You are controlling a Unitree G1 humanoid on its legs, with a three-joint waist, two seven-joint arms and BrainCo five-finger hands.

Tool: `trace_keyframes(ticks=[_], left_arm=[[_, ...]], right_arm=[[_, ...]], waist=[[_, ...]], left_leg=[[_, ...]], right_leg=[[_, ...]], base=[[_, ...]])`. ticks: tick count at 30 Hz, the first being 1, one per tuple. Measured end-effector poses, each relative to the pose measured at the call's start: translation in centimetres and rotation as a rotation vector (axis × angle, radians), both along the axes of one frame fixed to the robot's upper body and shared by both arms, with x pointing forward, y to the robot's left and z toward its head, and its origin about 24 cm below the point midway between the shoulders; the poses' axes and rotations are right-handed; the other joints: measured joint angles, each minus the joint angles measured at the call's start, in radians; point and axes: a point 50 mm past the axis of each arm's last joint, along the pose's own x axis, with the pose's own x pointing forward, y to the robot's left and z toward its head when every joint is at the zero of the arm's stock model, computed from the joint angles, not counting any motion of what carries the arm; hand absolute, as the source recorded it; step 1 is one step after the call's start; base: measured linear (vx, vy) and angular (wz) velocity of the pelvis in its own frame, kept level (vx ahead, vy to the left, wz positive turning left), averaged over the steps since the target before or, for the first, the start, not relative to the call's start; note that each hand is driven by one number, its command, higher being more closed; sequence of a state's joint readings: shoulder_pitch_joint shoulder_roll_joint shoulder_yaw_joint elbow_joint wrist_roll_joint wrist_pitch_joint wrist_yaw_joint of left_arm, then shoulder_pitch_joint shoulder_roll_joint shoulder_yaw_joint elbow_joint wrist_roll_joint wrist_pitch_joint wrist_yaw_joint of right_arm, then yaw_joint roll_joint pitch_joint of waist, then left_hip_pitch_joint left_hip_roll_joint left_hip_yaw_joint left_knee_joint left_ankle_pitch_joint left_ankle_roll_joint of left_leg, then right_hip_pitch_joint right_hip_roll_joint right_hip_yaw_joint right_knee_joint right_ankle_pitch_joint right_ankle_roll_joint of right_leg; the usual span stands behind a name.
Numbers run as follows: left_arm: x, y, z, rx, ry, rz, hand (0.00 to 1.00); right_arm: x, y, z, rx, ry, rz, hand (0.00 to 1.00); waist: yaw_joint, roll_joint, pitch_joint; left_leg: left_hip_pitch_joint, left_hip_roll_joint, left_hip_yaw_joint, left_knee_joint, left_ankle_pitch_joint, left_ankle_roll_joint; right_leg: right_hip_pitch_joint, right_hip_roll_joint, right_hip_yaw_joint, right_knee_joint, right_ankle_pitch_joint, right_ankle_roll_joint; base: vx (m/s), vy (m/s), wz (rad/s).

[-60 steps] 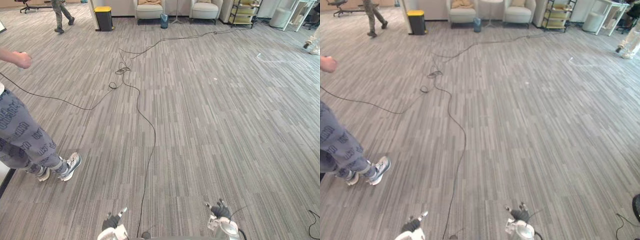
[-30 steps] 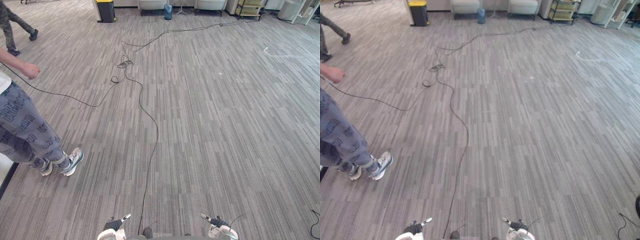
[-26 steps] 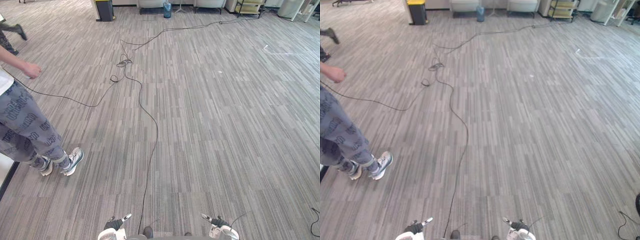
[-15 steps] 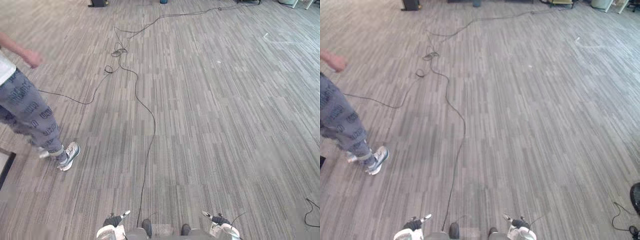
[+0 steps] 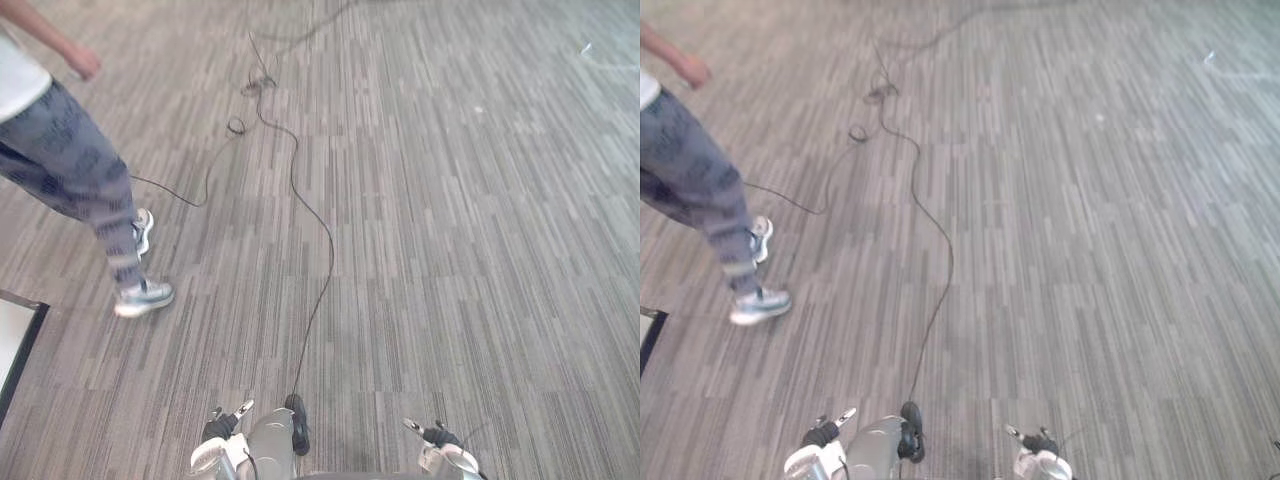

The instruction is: Pick up cushions and gather them together orderly.

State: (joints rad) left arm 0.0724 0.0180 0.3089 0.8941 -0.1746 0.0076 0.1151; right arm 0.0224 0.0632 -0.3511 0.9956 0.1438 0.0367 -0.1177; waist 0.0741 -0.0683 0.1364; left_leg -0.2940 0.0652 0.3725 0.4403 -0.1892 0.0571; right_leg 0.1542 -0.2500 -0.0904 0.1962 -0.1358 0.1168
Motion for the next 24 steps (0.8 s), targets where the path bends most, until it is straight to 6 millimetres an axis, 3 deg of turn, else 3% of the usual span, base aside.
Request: trace_keyframes(ticks=[1, 2, 3, 4, 5, 6, 7, 8, 10, 11, 12, 13, 14, 15, 17, 18, 19, 20, 21, 22, 23, 24], left_arm=[[0.0, 0.0, 0.0, 0.006, 0.007, -0.019, 0.00], [0.0, -0.2, -0.1, 0.008, 0.011, -0.036, 0.00], [0.1, -0.4, -0.1, 0.015, 0.018, -0.069, 0.00], [0.1, -0.4, -0.1, 0.016, 0.019, -0.077, 0.00], [0.4, -0.4, -0.1, 0.018, 0.019, -0.086, 0.00], [0.4, -0.7, -0.2, 0.010, 0.024, -0.086, 0.00], [0.4, -0.8, -0.2, 0.007, 0.026, -0.086, 0.00], [0.6, -1.3, -0.3, -0.006, 0.028, -0.088, 0.00], [0.9, -1.9, -0.4, -0.023, 0.032, -0.093, 0.00], [1.0, -2.5, -0.5, -0.041, 0.036, -0.088, 0.00], [1.3, -2.9, -0.5, -0.047, 0.034, -0.099, 0.00], [1.3, -3.0, -0.5, -0.044, 0.038, -0.115, 0.00], [1.3, -3.0, -0.6, -0.042, 0.041, -0.121, 0.00], [1.2, -3.9, -0.8, -0.068, 0.052, -0.131, 0.00], [1.3, -4.0, -0.8, -0.075, 0.048, -0.120, 0.00], [1.3, -4.2, -0.7, -0.077, 0.045, -0.117, 0.00], [1.5, -4.1, -0.6, -0.071, 0.035, -0.121, 0.00], [1.5, -4.0, -0.6, -0.068, 0.029, -0.117, 0.00], [1.9, -4.0, -0.3, -0.072, 0.002, -0.104, 0.00], [2.0, -3.8, -0.1, -0.073, -0.015, -0.091, 0.00], [2.2, -3.7, 0.0, -0.066, -0.022, -0.092, 0.00], [2.6, -3.0, 0.4, -0.045, -0.049, -0.090, 0.00]], right_arm=[[0.0, 0.1, 0.0, -0.005, 0.000, 0.017, 0.00], [0.1, 0.1, 0.1, -0.010, -0.004, 0.021, 0.00], [0.4, -0.2, 0.3, -0.021, -0.029, 0.019, 0.00], [0.3, -0.3, 0.4, -0.024, -0.034, 0.018, 0.00], [0.6, -0.6, 0.7, -0.037, -0.061, 0.015, 0.00], [0.7, -0.9, 0.8, -0.048, -0.074, 0.013, 0.00], [0.8, -1.0, 0.9, -0.052, -0.081, 0.013, 0.00], [1.2, -1.2, 1.2, -0.063, -0.105, 0.010, 0.00], [1.6, -1.6, 1.4, -0.072, -0.123, 0.000, 0.00], [1.8, -2.3, 1.5, -0.086, -0.119, 0.000, 0.00], [1.7, -2.6, 1.4, -0.084, -0.113, -0.012, 0.00], [1.6, -2.7, 1.3, -0.088, -0.103, -0.008, 0.00], [1.3, -2.8, 1.2, -0.089, -0.094, -0.010, 0.00], [2.0, -3.9, 1.4, -0.114, -0.097, 0.001, 0.00], [2.4, -4.2, 1.6, -0.115, -0.104, -0.018, 0.00], [2.3, -4.1, 1.6, -0.111, -0.105, -0.033, 0.00], [2.2, -3.8, 1.5, -0.104, -0.103, -0.029, 0.00], [2.3, -3.8, 1.5, -0.107, -0.103, -0.024, 0.00], [2.3, -3.8, 1.5, -0.110, -0.102, -0.028, 0.00], [2.3, -3.3, 1.4, -0.104, -0.099, -0.005, 0.00], [2.4, -3.0, 1.4, -0.099, -0.099, 0.004, 0.00], [2.4, -2.0, 1.3, -0.080, -0.095, 0.027, 0.00]], waist=[[0.006, -0.003, -0.002], [0.006, -0.001, -0.001], [-0.003, 0.004, 0.001], [-0.010, 0.008, 0.005], [-0.023, 0.003, 0.016], [-0.025, 0.009, 0.020], [-0.026, 0.011, 0.021], [-0.041, 0.013, 0.021], [-0.059, 0.015, 0.024], [-0.072, 0.028, 0.032], [-0.085, 0.041, 0.041], [-0.099, 0.034, 0.043], [-0.102, 0.032, 0.044], [-0.100, 0.095, 0.056], [-0.092, 0.113, 0.066], [-0.092, 0.123, 0.067], [-0.095, 0.128, 0.070], [-0.091, 0.132, 0.072], [-0.079, 0.142, 0.078], [-0.065, 0.135, 0.086], [-0.064, 0.128, 0.091], [-0.052, 0.107, 0.096]], left_leg=[[0.047, -0.009, 0.003, -0.011, -0.018, -0.004], [0.092, -0.012, 0.005, -0.032, -0.038, -0.005], [0.166, -0.020, 0.001, -0.072, -0.072, -0.009], [0.194, -0.024, -0.003, -0.085, -0.085, -0.012], [0.286, -0.034, -0.007, -0.123, -0.113, -0.012], [0.372, -0.034, -0.007, -0.169, -0.136, -0.016], [0.396, -0.034, -0.006, -0.189, -0.139, -0.020], [0.455, -0.031, -0.006, -0.231, -0.155, -0.035], [0.516, -0.026, -0.017, -0.263, -0.180, -0.051], [0.560, -0.015, -0.020, -0.292, -0.192, -0.043], [0.605, -0.006, -0.034, -0.320, -0.191, -0.043], [0.631, -0.014, -0.076, -0.332, -0.190, -0.044], [0.647, -0.019, -0.099, -0.336, -0.191, -0.044], [0.680, 0.034, -0.171, -0.312, -0.167, -0.074], [0.675, 0.041, -0.221, -0.260, -0.091, -0.128], [0.639, 0.050, -0.255, -0.128, 0.008, -0.135], [0.541, 0.067, -0.284, 0.106, 0.140, -0.178], [0.485, 0.081, -0.297, 0.220, 0.196, -0.215], [0.358, 0.131, -0.279, 0.487, 0.168, -0.224], [0.265, 0.168, -0.243, 0.630, 0.104, -0.192], [0.237, 0.175, -0.234, 0.655, 0.077, -0.177], [0.159, 0.188, -0.184, 0.660, 0.012, -0.134]], right_leg=[[-0.047, -0.011, 0.020, 0.147, 0.029, 0.031], [-0.104, -0.015, 0.042, 0.290, 0.069, 0.040], [-0.205, -0.018, 0.074, 0.538, 0.152, 0.039], [-0.242, -0.018, 0.079, 0.630, 0.151, 0.040], [-0.331, -0.012, 0.074, 0.835, 0.104, 0.029], [-0.407, 0.004, 0.033, 0.924, 0.040, -0.006], [-0.437, 0.010, 0.013, 0.936, 0.018, -0.015], [-0.520, 0.024, -0.068, 0.913, -0.027, -0.021], [-0.607, 0.036, -0.160, 0.795, -0.047, -0.040], [-0.645, 0.066, -0.227, 0.610, -0.039, -0.071], [-0.645, 0.102, -0.261, 0.380, 0.010, -0.078], [-0.637, 0.130, -0.244, 0.215, 0.069, -0.072], [-0.636, 0.144, -0.227, 0.173, 0.129, -0.098], [-0.613, 0.195, -0.214, 0.211, 0.186, -0.183], [-0.614, 0.191, -0.215, 0.292, 0.113, -0.186], [-0.574, 0.196, -0.222, 0.321, 0.039, -0.178], [-0.511, 0.202, -0.224, 0.297, -0.005, -0.176], [-0.480, 0.206, -0.221, 0.277, -0.017, -0.179], [-0.394, 0.239, -0.209, 0.224, -0.037, -0.181], [-0.297, 0.263, -0.188, 0.172, -0.055, -0.182], [-0.257, 0.266, -0.180, 0.149, -0.064, -0.182], [-0.162, 0.266, -0.150, 0.091, -0.084, -0.174]], base=[[0.47, 0.258, -0.27], [0.44, 0.219, -0.19], [0.34, 0.147, -0.05], [0.42, 0.136, 0.11], [0.42, 0.085, 0.02], [0.42, 0.070, -0.06], [0.40, 0.048, -0.07], [0.41, 0.029, 0.14], [0.49, -0.013, 0.21], [0.59, -0.071, 0.37], [0.77, -0.122, 0.61], [0.68, -0.136, 0.59], [0.73, -0.155, 0.29], [0.59, -0.130, 0.03], [0.74, -0.179, -0.02], [0.88, -0.247, 0.08], [0.73, -0.195, 0.09], [0.69, -0.113, -0.02], [0.80, -0.041, -0.32], [0.79, -0.011, -0.36], [0.76, -0.003, -0.42], [0.60, 0.030, -0.49]])
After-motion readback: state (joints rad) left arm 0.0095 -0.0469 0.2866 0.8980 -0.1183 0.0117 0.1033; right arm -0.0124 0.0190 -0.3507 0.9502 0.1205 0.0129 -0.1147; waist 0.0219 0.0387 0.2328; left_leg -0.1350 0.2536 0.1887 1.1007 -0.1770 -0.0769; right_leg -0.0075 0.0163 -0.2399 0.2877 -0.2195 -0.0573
